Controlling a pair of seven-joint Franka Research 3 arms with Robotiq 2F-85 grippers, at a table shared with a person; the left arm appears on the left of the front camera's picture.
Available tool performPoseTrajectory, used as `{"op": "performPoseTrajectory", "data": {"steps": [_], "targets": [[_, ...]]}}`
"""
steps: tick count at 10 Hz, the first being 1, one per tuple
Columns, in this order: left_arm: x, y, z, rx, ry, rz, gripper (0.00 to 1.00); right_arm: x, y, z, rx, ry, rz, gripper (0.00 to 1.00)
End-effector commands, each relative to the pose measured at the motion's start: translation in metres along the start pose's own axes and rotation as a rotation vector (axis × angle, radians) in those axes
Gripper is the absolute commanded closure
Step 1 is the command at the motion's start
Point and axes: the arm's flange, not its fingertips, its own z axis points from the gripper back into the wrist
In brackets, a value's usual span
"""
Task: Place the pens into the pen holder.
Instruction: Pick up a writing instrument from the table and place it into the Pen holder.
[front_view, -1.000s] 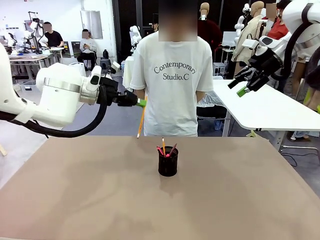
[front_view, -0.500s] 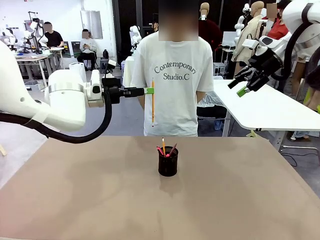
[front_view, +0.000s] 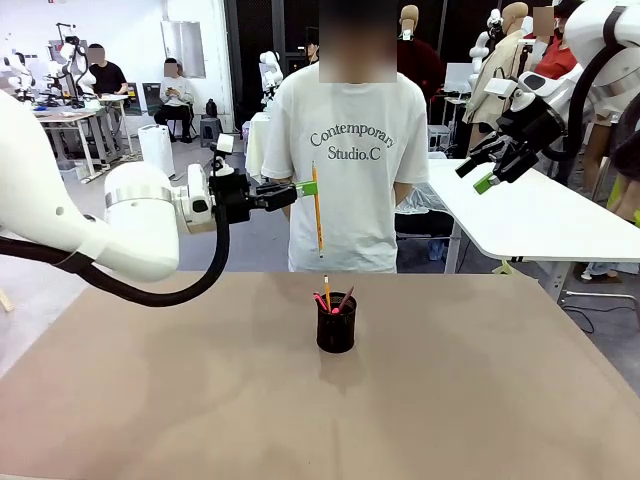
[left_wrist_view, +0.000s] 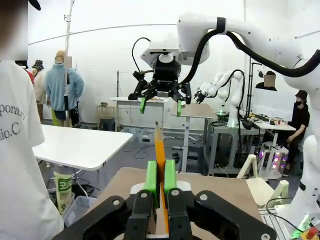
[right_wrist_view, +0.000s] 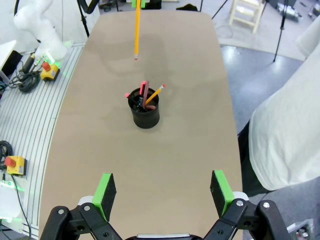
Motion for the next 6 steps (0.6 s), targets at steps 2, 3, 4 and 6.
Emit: {"op": "performPoseTrajectory", "data": {"steps": [2, 3, 4, 6], "targets": [[0.009, 0.001, 0.001, 0.017, 0.007, -0.019, 1.00, 0.001, 0.004, -0.001, -0.005, 0.000, -0.006, 0.00], [0.009, 0.001, 0.001, 0.017, 0.007, -0.019, 1.00, 0.001, 0.004, -0.001, -0.005, 0.000, -0.006, 0.00], [0.001, 0.001, 0.001, 0.004, 0.001, -0.003, 1.00, 0.001, 0.004, -0.001, -0.005, 0.000, -0.006, 0.00], [-0.027, -0.014, -0.018, -0.177, 0.059, -0.008, 1.00, 0.001, 0.004, -0.001, -0.005, 0.000, -0.006, 0.00]]}}
